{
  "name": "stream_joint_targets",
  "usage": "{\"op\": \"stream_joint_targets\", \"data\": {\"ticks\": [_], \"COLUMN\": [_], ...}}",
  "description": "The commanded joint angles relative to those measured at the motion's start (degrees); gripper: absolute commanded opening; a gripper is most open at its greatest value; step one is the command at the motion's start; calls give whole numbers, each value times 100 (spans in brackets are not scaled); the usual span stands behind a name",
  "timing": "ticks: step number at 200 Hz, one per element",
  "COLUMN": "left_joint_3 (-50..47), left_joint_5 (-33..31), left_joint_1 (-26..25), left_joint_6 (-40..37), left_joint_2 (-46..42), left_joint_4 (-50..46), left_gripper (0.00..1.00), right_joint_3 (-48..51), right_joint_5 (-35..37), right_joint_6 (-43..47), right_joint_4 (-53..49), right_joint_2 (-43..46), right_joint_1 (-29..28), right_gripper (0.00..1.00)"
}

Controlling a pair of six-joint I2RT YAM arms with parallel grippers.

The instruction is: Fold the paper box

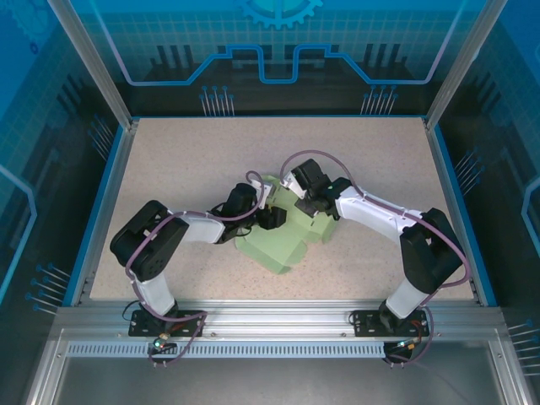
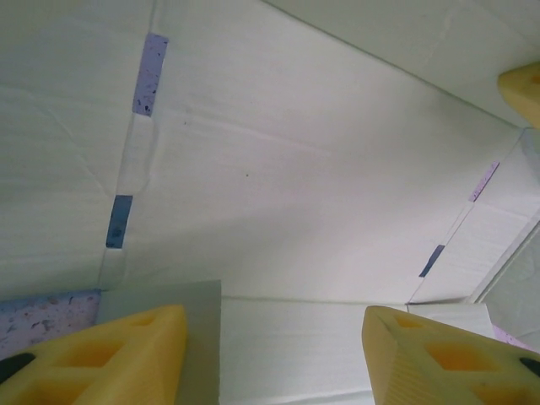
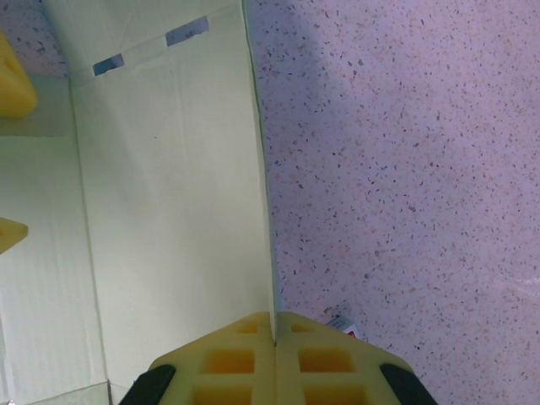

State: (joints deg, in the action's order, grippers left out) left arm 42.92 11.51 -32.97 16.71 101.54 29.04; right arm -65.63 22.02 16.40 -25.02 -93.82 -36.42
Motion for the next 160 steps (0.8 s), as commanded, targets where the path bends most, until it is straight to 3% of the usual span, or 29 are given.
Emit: {"op": "stream_joint_targets", "data": {"ticks": [1, 24, 61, 111, 160], "left_joint_3": [73, 230, 99, 29, 291], "left_joint_5": [251, 364, 505, 943, 897], "left_joint_1": [-61, -35, 6, 585, 1045], "left_joint_6": [163, 303, 456, 578, 248], "left_joint_2": [107, 217, 117, -511, -1107], "left_joint_4": [-28, -441, -324, -229, -886], "left_gripper": [59, 59, 59, 60, 62], "right_joint_3": [65, 98, 223, 276, 314], "right_joint_5": [-315, -466, -484, -436, -434], "right_joint_6": [-219, -228, -244, -81, 60], "right_joint_4": [215, 293, 401, 366, 295], "right_joint_2": [109, 176, 206, 315, 460], "right_joint_1": [78, 83, 100, 119, 130], "right_gripper": [0, 0, 0, 0, 0]}}
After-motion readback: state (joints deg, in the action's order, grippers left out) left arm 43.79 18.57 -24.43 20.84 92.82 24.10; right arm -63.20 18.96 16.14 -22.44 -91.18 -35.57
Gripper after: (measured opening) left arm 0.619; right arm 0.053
